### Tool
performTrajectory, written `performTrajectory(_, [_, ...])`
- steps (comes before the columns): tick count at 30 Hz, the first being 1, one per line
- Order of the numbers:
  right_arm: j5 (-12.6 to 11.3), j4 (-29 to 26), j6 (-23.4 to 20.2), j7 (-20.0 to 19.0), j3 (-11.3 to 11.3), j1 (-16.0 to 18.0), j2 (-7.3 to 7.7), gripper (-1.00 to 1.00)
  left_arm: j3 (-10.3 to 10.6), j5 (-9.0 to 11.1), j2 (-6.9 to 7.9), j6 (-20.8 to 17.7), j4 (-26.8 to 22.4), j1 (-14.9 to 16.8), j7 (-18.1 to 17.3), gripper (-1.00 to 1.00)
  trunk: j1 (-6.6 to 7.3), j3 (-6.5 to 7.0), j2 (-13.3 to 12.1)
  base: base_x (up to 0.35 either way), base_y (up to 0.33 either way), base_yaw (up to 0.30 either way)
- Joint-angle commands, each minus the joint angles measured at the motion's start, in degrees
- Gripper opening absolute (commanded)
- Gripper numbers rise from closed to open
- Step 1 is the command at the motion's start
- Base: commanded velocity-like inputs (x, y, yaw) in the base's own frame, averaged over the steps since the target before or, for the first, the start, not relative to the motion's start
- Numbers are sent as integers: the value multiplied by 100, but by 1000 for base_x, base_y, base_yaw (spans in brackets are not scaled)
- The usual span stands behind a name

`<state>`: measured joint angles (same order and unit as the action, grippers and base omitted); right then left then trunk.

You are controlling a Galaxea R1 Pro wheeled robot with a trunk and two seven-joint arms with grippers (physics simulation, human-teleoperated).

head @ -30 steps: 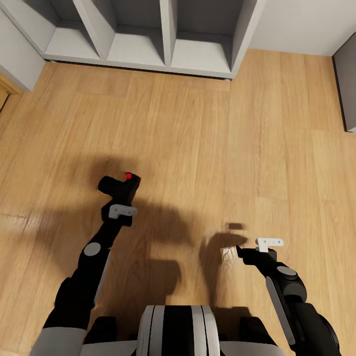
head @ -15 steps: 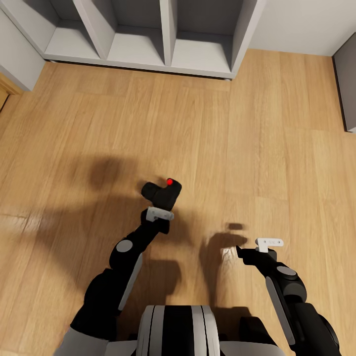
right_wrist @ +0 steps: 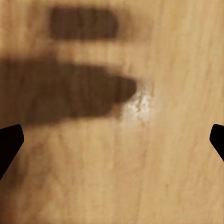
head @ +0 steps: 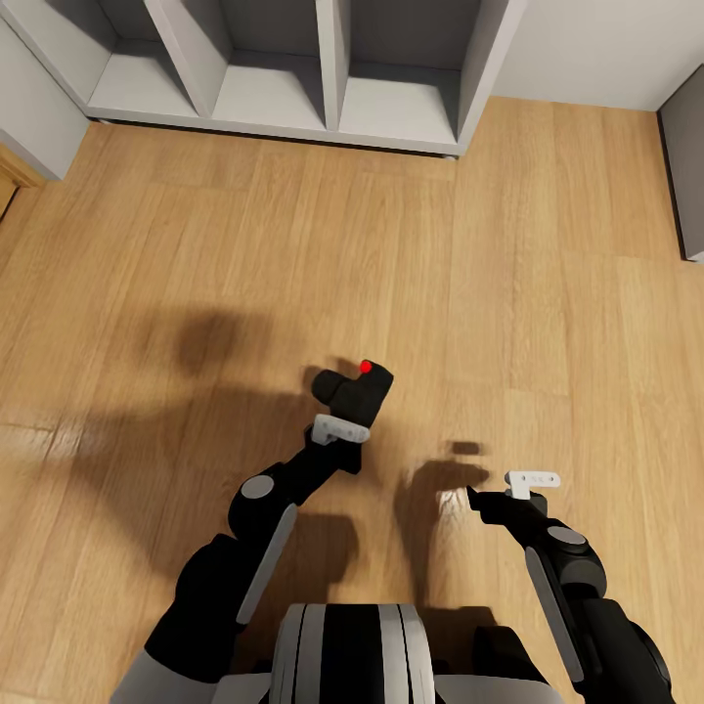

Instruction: Attach the digital camera to the camera tripod in the bedroom.

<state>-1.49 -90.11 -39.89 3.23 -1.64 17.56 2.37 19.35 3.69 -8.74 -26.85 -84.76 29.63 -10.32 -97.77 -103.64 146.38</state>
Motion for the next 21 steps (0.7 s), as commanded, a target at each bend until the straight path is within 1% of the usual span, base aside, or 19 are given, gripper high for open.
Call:
performTrajectory(1, [-18,-6,-28,30,6,2,2,100,1,42,-5,-41,5,1,-8,-100,1,-3,1,0,0,0])
performTrajectory(3, [-18,-6,-28,29,6,2,1,100,44,47,-12,-41,56,-3,10,-100,1,-3,1,0,0,0])
performTrajectory(5, [-18,-5,-27,32,6,2,1,100,148,52,-21,-40,109,-6,20,-100,1,-3,1,0,0,0])
performTrajectory(6, [-18,-6,-27,33,6,2,1,100,257,65,-25,-40,131,-8,24,-100,1,-3,1,0,0,0])
performTrajectory(7, [-18,-6,-27,32,6,2,1,100,316,78,-28,-40,139,-8,25,-100,1,-3,1,0,0,0])
performTrajectory(8, [-18,-6,-27,33,6,2,1,100,435,138,-34,-43,150,-9,27,-100,1,-3,1,0,0,0])
performTrajectory(9, [-18,-6,-27,34,6,2,1,100,495,184,-37,-44,154,-9,28,-100,1,-3,1,0,0,0])
performTrajectory(13, [-18,-6,-27,34,6,3,1,100,729,478,-49,-46,167,-11,52,-100,1,-3,1,0,0,0])
performTrajectory(14, [-18,-6,-27,33,6,3,1,100,846,660,-52,-47,173,-11,126,-100,1,-3,1,0,0,0])
performTrajectory(16, [-18,-6,-27,32,6,2,1,100,957,840,-54,-47,185,-12,286,-100,1,-3,1,0,0,0])
performTrajectory(17, [-18,-6,-27,31,6,2,1,100,1061,999,-56,-47,207,-12,546,-100,1,-3,1,0,0,0])
performTrajectory(18, [-18,-6,-27,30,10,2,1,100,1221,1196,-57,-46,269,-14,1139,-100,1,-3,1,0,0,0])
performTrajectory(19, [-18,-6,-27,31,12,2,1,100,1338,1307,-59,-44,308,-14,1554,-100,1,-3,1,0,0,0])
performTrajectory(20, [-18,-6,-27,30,12,2,0,100,1405,1367,-60,-43,324,-13,1762,-100,1,-3,1,0,0,0])
performTrajectory(21, [-18,-6,-27,30,13,2,0,100,1567,1498,-60,-36,348,-15,2154,-100,1,-3,1,0,0,0])
